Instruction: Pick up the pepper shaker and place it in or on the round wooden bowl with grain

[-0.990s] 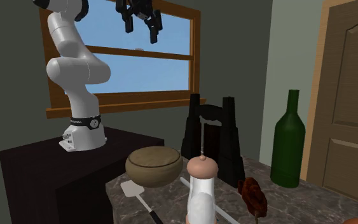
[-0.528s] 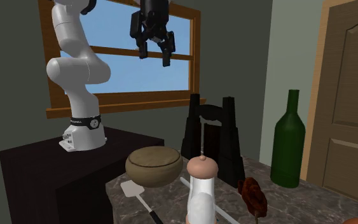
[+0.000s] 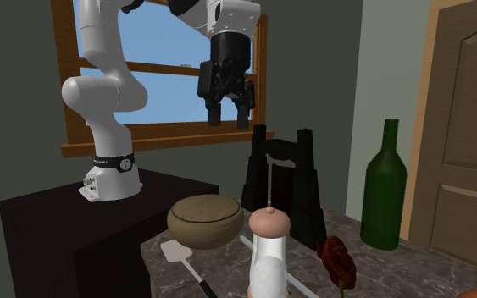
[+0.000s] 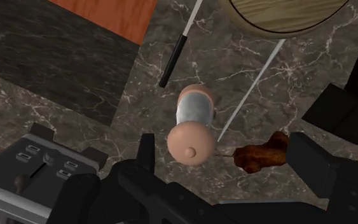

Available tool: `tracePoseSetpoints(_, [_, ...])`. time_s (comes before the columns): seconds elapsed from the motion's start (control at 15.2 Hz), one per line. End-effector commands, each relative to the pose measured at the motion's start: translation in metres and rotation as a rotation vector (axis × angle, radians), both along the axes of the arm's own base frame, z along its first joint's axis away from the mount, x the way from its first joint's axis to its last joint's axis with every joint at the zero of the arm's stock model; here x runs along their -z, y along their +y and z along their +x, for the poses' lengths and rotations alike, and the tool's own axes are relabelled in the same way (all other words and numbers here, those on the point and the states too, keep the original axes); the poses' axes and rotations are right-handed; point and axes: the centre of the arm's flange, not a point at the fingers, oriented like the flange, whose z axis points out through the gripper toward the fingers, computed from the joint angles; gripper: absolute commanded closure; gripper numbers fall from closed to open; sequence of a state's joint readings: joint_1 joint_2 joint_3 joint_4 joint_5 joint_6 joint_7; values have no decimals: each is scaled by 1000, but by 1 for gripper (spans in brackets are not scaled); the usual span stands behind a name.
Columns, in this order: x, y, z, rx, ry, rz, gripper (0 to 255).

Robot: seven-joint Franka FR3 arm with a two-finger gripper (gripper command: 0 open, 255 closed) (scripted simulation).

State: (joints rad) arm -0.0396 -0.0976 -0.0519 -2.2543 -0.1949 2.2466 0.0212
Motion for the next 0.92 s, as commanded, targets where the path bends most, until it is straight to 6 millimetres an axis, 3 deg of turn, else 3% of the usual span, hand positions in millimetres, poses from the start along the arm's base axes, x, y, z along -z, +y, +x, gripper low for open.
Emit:
tracePoseSetpoints(0.0, [23,-3,17,-4,9,-4,0])
tracePoseSetpoints(0.53, [109,-15,81,-16,44,-20,0])
tracePoseSetpoints(0.86, [136,-20,85,-16,47,-21,0])
